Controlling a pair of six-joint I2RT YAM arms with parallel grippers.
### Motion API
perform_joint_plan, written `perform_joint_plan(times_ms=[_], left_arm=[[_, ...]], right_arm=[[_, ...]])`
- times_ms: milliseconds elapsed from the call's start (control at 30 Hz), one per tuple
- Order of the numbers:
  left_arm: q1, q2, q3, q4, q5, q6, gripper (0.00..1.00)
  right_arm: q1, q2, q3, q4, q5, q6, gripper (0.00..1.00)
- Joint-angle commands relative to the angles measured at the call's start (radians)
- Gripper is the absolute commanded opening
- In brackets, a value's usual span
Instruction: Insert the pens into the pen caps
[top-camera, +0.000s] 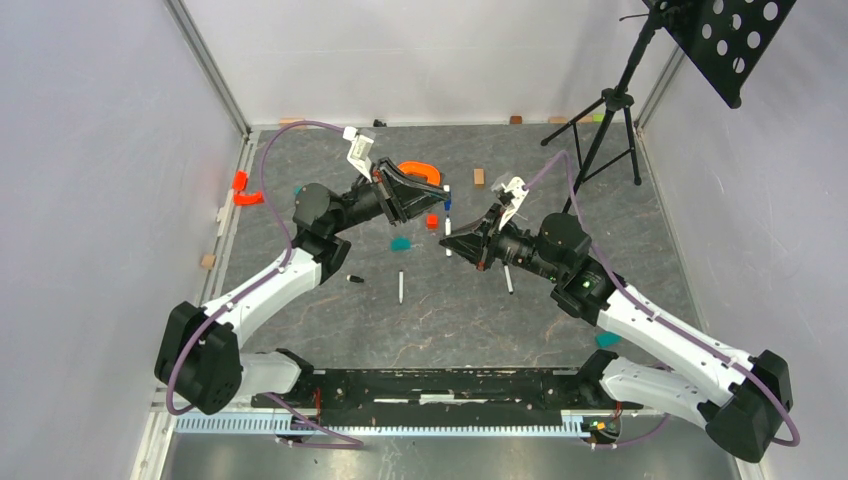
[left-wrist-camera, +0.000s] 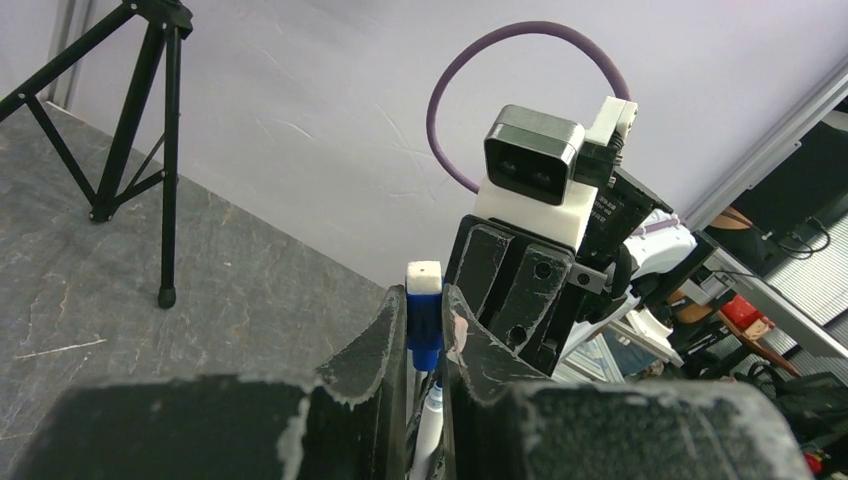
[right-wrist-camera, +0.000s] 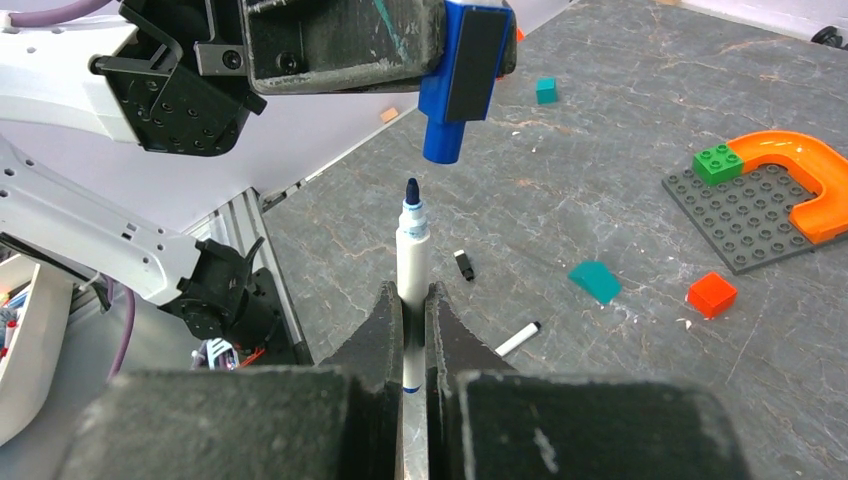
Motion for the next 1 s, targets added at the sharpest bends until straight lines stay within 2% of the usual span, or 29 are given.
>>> perform_joint_plan(times_ms=[0, 467, 967], left_arm=[[-0.003, -0.022, 0.002, 0.013, -0.005, 0.041, 0.02], [-0.005, -0.019, -0.001, 0.019, 0.006, 0.04, 0.02], [-0.024, -0.001, 0.003, 0.006, 0.005, 0.049, 0.02]], right_arm=[[0.0, 0.007, -0.006, 0.04, -0.018, 0.01, 0.0], [0.0, 0.007, 0.017, 0.012, 0.058, -0.017, 0.0], [0.001, 0.009, 0.021, 0.025, 0.044, -0.01, 0.0]])
